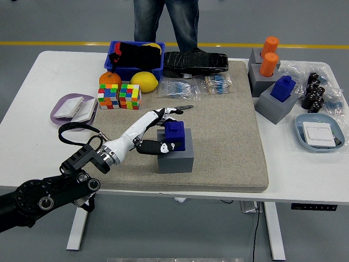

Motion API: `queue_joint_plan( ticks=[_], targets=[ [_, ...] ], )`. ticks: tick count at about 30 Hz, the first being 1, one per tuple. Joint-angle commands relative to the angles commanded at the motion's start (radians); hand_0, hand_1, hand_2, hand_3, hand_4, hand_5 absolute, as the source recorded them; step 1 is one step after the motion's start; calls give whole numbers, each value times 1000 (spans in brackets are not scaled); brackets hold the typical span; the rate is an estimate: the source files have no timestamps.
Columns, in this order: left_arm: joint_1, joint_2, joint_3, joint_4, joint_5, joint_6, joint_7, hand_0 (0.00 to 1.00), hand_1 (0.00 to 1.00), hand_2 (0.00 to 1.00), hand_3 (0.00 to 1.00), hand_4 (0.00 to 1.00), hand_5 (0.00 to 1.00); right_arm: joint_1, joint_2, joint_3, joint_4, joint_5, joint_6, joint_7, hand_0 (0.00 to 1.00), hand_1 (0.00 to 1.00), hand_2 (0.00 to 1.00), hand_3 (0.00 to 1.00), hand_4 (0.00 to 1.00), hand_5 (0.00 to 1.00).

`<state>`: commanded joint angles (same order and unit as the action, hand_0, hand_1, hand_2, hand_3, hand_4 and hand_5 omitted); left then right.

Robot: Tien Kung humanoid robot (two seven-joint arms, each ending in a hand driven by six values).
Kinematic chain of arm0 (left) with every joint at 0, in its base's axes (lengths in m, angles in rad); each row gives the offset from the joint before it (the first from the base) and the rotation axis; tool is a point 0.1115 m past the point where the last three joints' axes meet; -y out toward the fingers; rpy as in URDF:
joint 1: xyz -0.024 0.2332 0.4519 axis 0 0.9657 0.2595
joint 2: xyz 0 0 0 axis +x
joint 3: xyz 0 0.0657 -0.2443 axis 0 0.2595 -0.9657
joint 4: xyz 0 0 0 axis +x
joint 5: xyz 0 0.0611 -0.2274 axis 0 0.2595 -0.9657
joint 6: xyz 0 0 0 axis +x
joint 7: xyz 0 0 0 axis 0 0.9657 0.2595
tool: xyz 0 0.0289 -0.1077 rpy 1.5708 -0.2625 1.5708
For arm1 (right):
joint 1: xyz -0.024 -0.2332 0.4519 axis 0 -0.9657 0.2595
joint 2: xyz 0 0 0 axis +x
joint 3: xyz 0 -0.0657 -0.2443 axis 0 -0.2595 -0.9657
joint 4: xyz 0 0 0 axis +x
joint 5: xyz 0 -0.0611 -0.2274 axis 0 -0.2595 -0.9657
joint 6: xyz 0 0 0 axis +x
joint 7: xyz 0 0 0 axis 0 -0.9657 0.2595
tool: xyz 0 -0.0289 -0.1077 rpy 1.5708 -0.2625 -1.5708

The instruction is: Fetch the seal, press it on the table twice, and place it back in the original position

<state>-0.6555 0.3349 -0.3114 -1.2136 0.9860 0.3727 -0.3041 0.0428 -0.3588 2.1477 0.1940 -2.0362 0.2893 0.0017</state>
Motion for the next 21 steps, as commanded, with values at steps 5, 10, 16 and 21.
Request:
queue_joint_plan(
  ticks=[5, 10, 16, 21],
  targets=[
    [-1, 0, -1, -1, -1, -1, -1, 654, 689, 667, 839, 812, 2, 1, 0, 2, 0, -1, 0, 0, 783, 682, 655, 614, 787, 443],
    [-3, 1, -3, -4, -2, -3, 0, 667, 691, 669, 839, 816, 2, 1, -1, 5, 0, -1, 0, 1, 783, 682, 656, 614, 787, 443],
    [-4, 4, -14, -25, 3, -10, 5, 671, 694, 669, 841, 819, 2, -1, 0, 7, 0, -2, 1, 0, 783, 682, 656, 614, 787, 443],
    [-6, 10, -25, -41, 5, -31, 19, 680, 723, 707, 850, 835, 2, -3, 1, 10, 0, -2, 1, 0, 783, 682, 656, 615, 788, 444]
  ],
)
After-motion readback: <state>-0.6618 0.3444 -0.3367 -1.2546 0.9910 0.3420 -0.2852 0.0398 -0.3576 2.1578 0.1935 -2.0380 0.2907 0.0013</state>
